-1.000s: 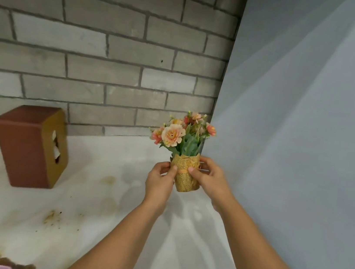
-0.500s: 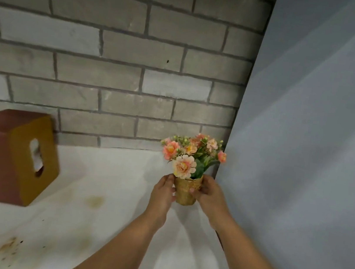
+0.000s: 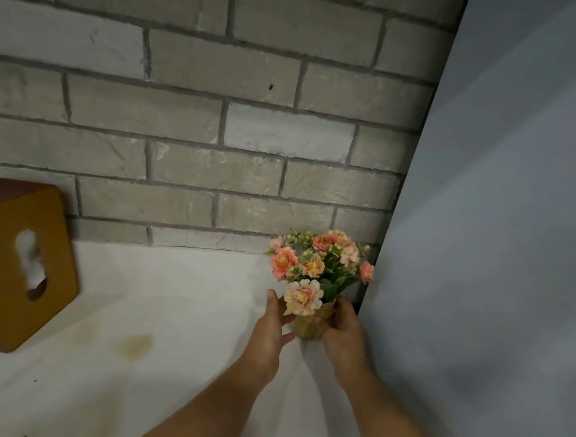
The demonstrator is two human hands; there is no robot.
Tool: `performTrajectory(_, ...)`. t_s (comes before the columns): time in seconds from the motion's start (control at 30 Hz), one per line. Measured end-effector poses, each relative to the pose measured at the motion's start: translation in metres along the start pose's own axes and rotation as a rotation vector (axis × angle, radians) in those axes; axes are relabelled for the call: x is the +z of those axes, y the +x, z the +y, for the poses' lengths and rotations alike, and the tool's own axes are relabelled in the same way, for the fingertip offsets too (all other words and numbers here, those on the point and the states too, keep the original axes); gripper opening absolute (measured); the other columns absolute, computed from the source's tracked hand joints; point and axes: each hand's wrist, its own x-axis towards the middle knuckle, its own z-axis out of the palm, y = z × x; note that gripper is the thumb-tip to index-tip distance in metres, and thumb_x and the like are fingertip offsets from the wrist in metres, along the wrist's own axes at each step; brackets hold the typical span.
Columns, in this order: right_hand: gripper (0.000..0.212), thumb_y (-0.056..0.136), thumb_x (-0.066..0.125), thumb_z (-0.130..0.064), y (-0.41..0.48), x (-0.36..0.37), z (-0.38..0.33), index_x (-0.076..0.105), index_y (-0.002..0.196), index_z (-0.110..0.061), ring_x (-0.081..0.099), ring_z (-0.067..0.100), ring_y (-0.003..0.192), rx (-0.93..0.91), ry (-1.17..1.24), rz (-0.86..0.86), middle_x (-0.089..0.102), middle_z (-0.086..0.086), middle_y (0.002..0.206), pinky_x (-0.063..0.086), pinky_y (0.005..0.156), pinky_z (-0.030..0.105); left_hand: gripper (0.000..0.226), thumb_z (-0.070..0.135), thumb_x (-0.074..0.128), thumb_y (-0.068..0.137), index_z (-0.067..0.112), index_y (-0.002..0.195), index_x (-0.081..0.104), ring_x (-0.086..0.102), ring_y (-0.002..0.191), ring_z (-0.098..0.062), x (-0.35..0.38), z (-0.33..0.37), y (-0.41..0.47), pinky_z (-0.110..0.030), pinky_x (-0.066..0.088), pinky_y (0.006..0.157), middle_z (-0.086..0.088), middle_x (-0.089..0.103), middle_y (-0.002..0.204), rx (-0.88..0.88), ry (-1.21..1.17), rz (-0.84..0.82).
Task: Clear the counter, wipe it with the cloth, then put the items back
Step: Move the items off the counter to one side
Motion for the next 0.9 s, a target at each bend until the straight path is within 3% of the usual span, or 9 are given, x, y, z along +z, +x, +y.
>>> performTrajectory(0.4, 0.048, 0.092, 0.058, -0.013, 0.013, 0.008, 0.019, 0.045, 0.137, -0.022, 0.052, 0.023, 0.123, 0.01, -0.014, 0.035, 0.058, -0.001, 0.123, 0.042, 0.105, 0.047, 0.061, 0.049, 0.007, 0.097, 0.02, 0.14, 0.038, 0.046, 0.118, -0.016, -0.003, -0.005, 0.017, -0.031, 0.033, 0.099, -0.004, 0.048, 0.138, 0.002, 0.058, -0.05)
performTrajectory(0.57, 0.056, 0.091, 0.059, -0.014, 0.008, 0.009, 0.014, 0.036, 0.142, -0.021, 0.045, 0.025, 0.129, 0.045, -0.043, 0.047, 0.051, 0.004, 0.135, 0.039, 0.108, 0.046, 0.063, 0.052, 0.008, 0.097, 0.018, 0.144, 0.031, 0.036, 0.134, -0.021, -0.006, -0.004, 0.015, -0.039, 0.024, 0.112, -0.003, 0.038, 0.147, -0.037, 0.075, -0.024)
performTrajectory(0.7, 0.065, 0.088, 0.063, -0.018, 0.005, 0.014, 0.013, 0.03, 0.144, -0.016, 0.039, 0.031, 0.133, 0.097, -0.148, 0.112, 0.04, 0.01, 0.143, 0.038, 0.107, 0.043, 0.062, 0.05, 0.013, 0.098, 0.012, 0.143, 0.033, 0.036, 0.135, -0.028, -0.013, 0.002, 0.005, -0.042, 0.027, 0.111, -0.008, 0.037, 0.147, -0.061, 0.082, 0.059)
performTrajectory(0.8, 0.067, 0.082, 0.067, -0.024, 0.0, 0.017, 0.013, 0.035, 0.139, -0.007, 0.051, 0.031, 0.112, 0.235, -0.191, 0.131, 0.05, 0.011, 0.125, 0.045, 0.094, 0.039, 0.058, 0.047, 0.019, 0.099, 0.009, 0.137, 0.042, 0.045, 0.123, -0.029, -0.017, 0.009, -0.009, -0.041, 0.036, 0.103, -0.012, 0.046, 0.138, -0.073, 0.04, 0.16)
performTrajectory(0.9, 0.044, 0.088, 0.06, -0.018, -0.019, 0.022, -0.003, 0.043, 0.127, -0.005, 0.05, 0.023, 0.084, 0.349, -0.171, 0.06, 0.051, 0.009, 0.103, 0.047, 0.076, 0.034, 0.051, 0.044, 0.023, 0.1, 0.01, 0.126, 0.05, 0.051, 0.107, -0.026, -0.02, 0.015, -0.027, -0.038, 0.043, 0.089, -0.012, 0.054, 0.124, -0.075, 0.017, 0.238)
